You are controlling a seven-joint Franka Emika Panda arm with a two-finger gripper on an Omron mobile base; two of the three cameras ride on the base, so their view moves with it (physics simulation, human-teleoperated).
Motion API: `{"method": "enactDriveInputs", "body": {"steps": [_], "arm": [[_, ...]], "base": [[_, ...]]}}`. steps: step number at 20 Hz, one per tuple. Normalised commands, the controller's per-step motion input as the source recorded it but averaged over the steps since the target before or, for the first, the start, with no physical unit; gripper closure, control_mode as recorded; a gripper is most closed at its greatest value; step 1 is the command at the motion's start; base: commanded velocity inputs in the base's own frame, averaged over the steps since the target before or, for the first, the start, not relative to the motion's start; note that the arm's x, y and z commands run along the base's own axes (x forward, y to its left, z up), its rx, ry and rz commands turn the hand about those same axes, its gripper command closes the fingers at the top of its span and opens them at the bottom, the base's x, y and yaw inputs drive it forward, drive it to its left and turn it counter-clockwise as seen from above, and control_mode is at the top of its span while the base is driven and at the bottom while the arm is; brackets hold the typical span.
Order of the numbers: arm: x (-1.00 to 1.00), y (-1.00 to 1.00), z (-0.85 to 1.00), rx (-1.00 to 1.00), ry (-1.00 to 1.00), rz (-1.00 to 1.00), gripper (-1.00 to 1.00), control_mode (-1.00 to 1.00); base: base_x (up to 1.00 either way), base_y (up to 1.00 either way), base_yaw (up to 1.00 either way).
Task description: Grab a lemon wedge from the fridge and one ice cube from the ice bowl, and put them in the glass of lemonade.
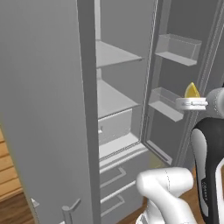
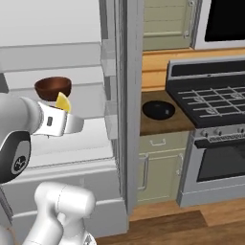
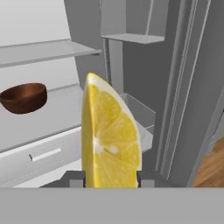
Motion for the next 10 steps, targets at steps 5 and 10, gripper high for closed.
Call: {"method": "enactDriveInputs", "body": {"steps": [5,10], "arm": [[0.0,0.0,0.0,0.0,0.0,0.0,1.0,1.0],[0.0,0.0,0.0,0.0,0.0,0.0,1.0,1.0]], "base": [[-0.65,0.63,-0.51],[-0.61,0.58,-0.53]]}}
